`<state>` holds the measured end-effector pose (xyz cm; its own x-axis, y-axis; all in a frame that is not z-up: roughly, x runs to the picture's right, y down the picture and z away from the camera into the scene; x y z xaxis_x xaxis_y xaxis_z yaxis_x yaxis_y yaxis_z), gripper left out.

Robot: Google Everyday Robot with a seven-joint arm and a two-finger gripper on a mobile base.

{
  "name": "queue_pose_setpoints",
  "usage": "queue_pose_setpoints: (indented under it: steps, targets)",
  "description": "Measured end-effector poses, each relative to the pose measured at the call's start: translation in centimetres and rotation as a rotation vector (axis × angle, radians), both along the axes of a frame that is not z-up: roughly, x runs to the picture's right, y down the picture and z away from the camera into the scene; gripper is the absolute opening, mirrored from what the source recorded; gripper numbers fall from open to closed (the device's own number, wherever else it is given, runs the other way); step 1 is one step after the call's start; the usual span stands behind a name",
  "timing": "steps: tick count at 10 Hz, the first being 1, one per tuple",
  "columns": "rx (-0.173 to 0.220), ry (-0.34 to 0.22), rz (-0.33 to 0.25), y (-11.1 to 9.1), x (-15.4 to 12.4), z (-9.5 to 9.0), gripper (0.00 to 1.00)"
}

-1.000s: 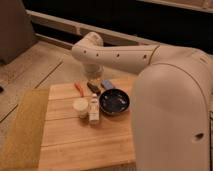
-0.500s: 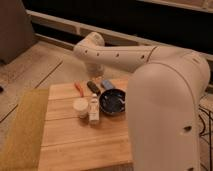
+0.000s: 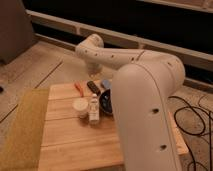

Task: Push the eraser across the table

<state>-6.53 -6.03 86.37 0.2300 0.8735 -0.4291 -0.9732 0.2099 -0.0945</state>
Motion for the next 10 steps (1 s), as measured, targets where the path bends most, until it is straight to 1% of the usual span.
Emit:
queue_pose_setpoints:
  steps: [1,2,3,4,6,7,8,9,10]
  targets:
    - [-0.033,-0.013,0.024,1.2,-1.2,1.2,0.0]
    - [-0.062,-0.013,0.049,2.2,-1.5,2.0,0.0]
    - [-0.093,-0.002,0.061,3.3,-1.4,2.5,0.0]
    - [-0.131,0.047,0.051,4.5,-0.2,3.6,0.0]
    - [-0.152,0.114,0.051,4.5,2.0,4.9,0.0]
    - [-0.179,0.151,0.057,4.9,2.8,5.8,0.0]
    - [-0.201,0.162,0.056,5.4,2.8,6.4,0.0]
    - [-0.232,0.165,0.038,6.1,2.4,7.2,0.0]
    - [-0.251,0.163,0.02,6.5,1.9,7.9,0.0]
